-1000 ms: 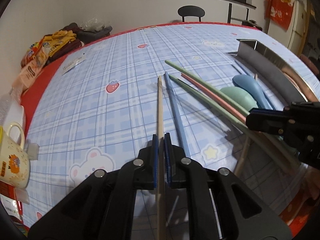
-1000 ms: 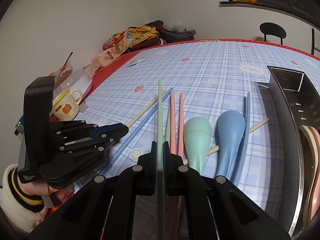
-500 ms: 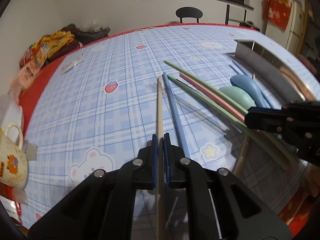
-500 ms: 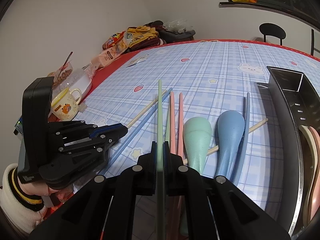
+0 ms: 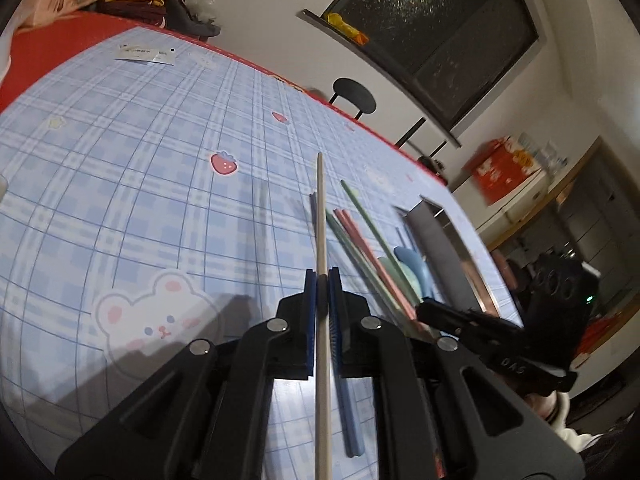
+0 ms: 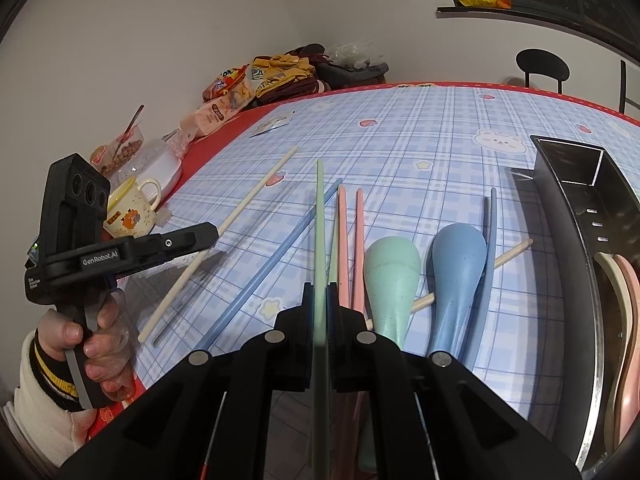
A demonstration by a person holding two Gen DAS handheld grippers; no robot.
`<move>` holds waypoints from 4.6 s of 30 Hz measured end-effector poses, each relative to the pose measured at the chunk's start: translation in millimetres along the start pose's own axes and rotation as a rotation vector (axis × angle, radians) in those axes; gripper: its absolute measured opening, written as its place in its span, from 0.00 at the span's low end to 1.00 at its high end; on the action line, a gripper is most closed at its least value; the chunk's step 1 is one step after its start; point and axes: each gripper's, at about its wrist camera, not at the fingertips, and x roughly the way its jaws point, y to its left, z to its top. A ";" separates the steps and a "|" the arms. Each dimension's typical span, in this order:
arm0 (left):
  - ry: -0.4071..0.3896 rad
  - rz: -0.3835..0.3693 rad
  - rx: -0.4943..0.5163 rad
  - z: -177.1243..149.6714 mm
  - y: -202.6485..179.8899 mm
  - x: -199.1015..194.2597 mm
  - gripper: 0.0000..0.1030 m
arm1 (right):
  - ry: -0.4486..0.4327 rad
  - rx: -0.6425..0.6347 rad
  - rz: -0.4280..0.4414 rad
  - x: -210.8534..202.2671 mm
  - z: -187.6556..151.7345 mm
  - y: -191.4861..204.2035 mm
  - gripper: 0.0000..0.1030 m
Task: Organize utensils
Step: 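Carry the wooden chopstick in the left gripper while the right carries the green chopstick over the caddy, then lower both chopsticks into the steel caddy and open both grippers, then move both open grippers back toward the chopsticks beside the spoons, then close the left gripper on the blue chopstick while the right grips a green chopstick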
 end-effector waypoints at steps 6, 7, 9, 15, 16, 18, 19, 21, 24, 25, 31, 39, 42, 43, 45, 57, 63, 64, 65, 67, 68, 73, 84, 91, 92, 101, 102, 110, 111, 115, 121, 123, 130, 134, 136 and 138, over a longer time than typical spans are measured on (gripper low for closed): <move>-0.030 0.025 -0.004 0.4 -1.3 -8.0 0.10 | -0.016 0.039 0.033 -5.6 3.0 -7.7 0.06; -0.035 0.039 0.009 1.4 -5.1 -9.2 0.10 | -0.024 0.055 0.047 -8.2 4.3 -10.1 0.06; -0.046 0.047 0.029 1.1 -14.2 -12.6 0.10 | -0.040 0.076 0.061 -13.1 6.0 -14.6 0.06; -0.081 0.052 0.034 2.4 -48.0 -20.6 0.10 | -0.096 0.146 0.105 -33.8 16.7 -30.9 0.06; -0.090 0.051 0.035 2.7 -56.2 -20.8 0.10 | -0.111 0.150 0.108 -39.6 18.6 -32.8 0.06; -0.100 0.039 0.029 2.9 -68.5 -19.2 0.10 | -0.149 0.152 0.118 -53.7 22.7 -37.4 0.06; -0.104 0.031 0.022 2.6 -76.0 -17.1 0.10 | -0.168 0.156 0.122 -61.6 23.9 -41.5 0.06; -0.106 0.010 0.018 2.0 -91.1 -10.3 0.10 | -0.200 0.162 0.117 -76.2 25.4 -52.2 0.06; -0.102 -0.023 0.018 0.7 -113.7 2.9 0.10 | -0.239 0.185 0.086 -97.2 24.6 -77.5 0.06; -0.097 -0.040 0.014 -0.1 -123.7 9.8 0.10 | -0.247 0.195 0.075 -102.5 24.1 -86.1 0.06; -0.073 -0.105 -0.007 -5.9 -172.0 52.1 0.10 | -0.281 0.267 0.016 -130.2 11.2 -138.6 0.06; -0.033 -0.149 -0.111 -20.6 -203.1 105.8 0.10 | -0.279 0.346 -0.005 -134.5 -0.7 -167.3 0.06; -0.044 -0.157 -0.201 -29.3 -205.4 118.8 0.10 | -0.274 0.360 -0.009 -132.9 -2.6 -170.5 0.06; -0.042 -0.157 -0.211 -31.1 -206.1 121.3 0.10 | -0.272 0.360 -0.010 -132.1 -2.3 -169.6 0.06; -0.038 -0.150 -0.230 -35.3 -207.5 126.9 0.10 | -0.270 0.357 -0.010 -131.1 -2.5 -168.7 0.06; -0.056 -0.072 -0.257 -55.1 -211.9 146.1 0.09 | -0.252 0.367 -0.026 -122.6 -3.3 -171.1 0.06; -0.078 -0.044 -0.220 -47.3 -208.5 137.0 0.24 | -0.252 0.368 -0.024 -122.4 -4.3 -171.4 0.06; -0.090 -0.036 -0.211 -44.1 -207.4 131.7 0.27 | -0.251 0.364 -0.024 -122.0 -4.3 -170.6 0.06; -0.110 -0.024 -0.195 -39.4 -205.9 124.2 0.35 | -0.250 0.361 -0.024 -121.2 -4.3 -170.0 0.06; -0.148 0.008 -0.163 -32.5 -204.1 111.5 0.51 | -0.237 0.351 -0.022 -117.8 -4.6 -167.2 0.08; -0.171 0.029 -0.146 -29.4 -203.0 104.6 0.58 | -0.232 0.348 -0.021 -116.6 -4.5 -165.7 0.09; -0.244 0.108 -0.072 -14.4 -196.2 72.8 0.85 | -0.230 0.347 -0.007 -114.7 -5.0 -162.8 0.31; -0.294 0.345 0.167 -1.7 -176.2 27.4 0.94 | -0.284 0.297 -0.111 -124.4 -0.9 -149.1 0.94; -0.292 0.492 0.350 5.6 -156.2 6.7 0.94 | -0.340 0.210 -0.205 -128.1 -1.2 -129.5 0.94; -0.297 0.480 0.378 6.0 -154.5 2.9 0.94 | -0.352 0.188 -0.231 -129.1 -0.7 -124.1 0.94; -0.271 0.405 0.494 21.9 -126.3 -7.7 0.94 | -0.324 -0.016 -0.263 -111.5 23.5 -48.3 0.94; -0.268 0.403 0.487 21.9 -122.9 -7.1 0.94 | -0.285 -0.023 -0.269 -102.6 28.9 -41.7 0.94; -0.129 0.324 0.277 32.8 -62.1 1.4 0.94 | -0.195 -0.011 -0.154 -56.7 41.7 -20.4 0.87; -0.121 0.324 0.258 33.6 -57.9 0.1 0.94 | -0.182 -0.038 -0.147 -51.5 37.5 -16.6 0.82; -0.124 0.361 0.275 30.4 -59.1 -4.6 0.94 | -0.099 -0.096 -0.148 -30.3 22.6 -10.3 0.54; -0.121 0.364 0.364 23.2 -77.6 -5.6 0.94 | -0.032 -0.103 -0.091 -13.5 12.8 -3.3 0.33; -0.121 0.360 0.398 20.6 -82.6 -4.7 0.94 | -0.014 -0.131 -0.083 -10.1 8.7 3.8 0.28; -0.111 0.318 0.427 16.4 -84.9 -1.6 0.87 | -0.001 -0.193 -0.101 -8.3 2.8 16.8 0.16; -0.096 0.321 0.430 14.8 -82.9 2.5 0.65 | 0.028 -0.219 -0.096 0.0 -2.7 22.8 0.11; -0.078 0.318 0.426 13.9 -80.3 6.3 0.62 | 0.053 -0.240 -0.102 5.7 -4.8 26.1 0.09; -0.063 0.317 0.415 14.3 -77.2 10.0 0.61 | 0.046 -0.243 -0.100 4.4 -4.7 26.1 0.09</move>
